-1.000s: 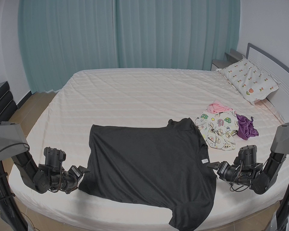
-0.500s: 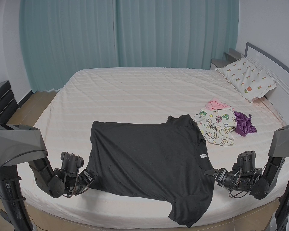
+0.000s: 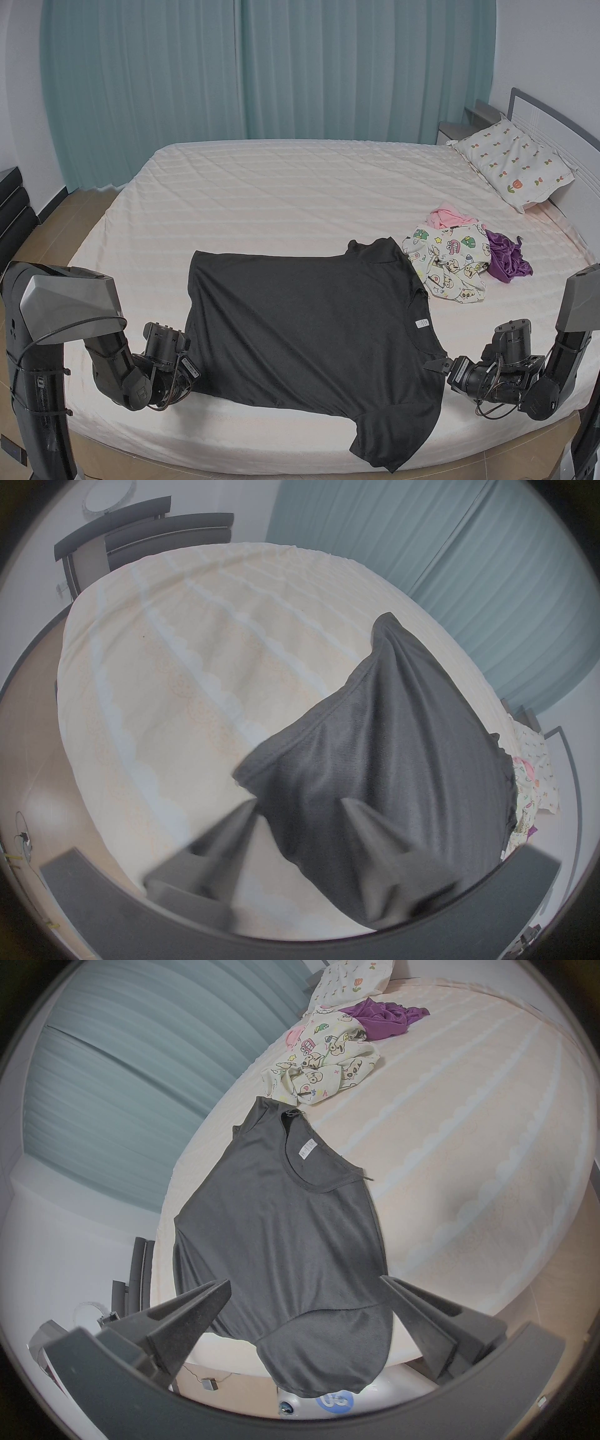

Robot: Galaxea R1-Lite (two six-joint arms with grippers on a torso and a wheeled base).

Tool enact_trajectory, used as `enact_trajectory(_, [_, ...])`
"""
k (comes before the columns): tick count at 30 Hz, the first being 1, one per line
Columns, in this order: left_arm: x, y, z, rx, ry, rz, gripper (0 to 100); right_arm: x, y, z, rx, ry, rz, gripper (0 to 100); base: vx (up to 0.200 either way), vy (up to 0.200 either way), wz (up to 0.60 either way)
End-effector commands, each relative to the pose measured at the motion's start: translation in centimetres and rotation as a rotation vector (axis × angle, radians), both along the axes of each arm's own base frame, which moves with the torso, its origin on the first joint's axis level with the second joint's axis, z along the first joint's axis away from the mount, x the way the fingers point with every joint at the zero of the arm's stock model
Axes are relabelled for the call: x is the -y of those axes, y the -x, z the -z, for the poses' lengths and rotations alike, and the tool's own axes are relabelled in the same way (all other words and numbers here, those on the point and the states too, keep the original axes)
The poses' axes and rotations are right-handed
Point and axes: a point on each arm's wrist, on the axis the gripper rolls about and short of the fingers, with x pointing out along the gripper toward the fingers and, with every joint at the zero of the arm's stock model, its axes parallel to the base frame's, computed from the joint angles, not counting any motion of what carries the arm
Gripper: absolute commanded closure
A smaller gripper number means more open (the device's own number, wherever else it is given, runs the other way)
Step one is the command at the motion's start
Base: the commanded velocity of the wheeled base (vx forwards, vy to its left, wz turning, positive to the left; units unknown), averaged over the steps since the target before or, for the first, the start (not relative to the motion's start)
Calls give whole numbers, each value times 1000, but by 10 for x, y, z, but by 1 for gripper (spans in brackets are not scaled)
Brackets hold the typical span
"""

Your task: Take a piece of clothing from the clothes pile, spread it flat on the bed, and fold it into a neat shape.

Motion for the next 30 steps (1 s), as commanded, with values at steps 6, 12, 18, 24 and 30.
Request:
enact_trajectory(6, [-8, 16, 7, -64, -33, -23, 100, 3, 12, 12, -52, 80, -65, 0, 0, 0, 0])
enact_trajectory(12, [-13, 37, 3, -113, -68, 11, 100, 7, 26, 22, -99, 163, -149, 0, 0, 0, 0])
enact_trajectory(18, [-19, 53, 3, -160, -105, 39, 100, 9, 32, 30, -137, 207, -196, 0, 0, 0, 0])
enact_trajectory(24, [-21, 63, 3, -193, -136, 78, 100, 12, 35, 39, -176, 236, -219, 0, 0, 0, 0])
enact_trajectory(30, [-21, 63, 4, -199, -127, 83, 100, 11, 30, 45, -178, 229, -258, 0, 0, 0, 0])
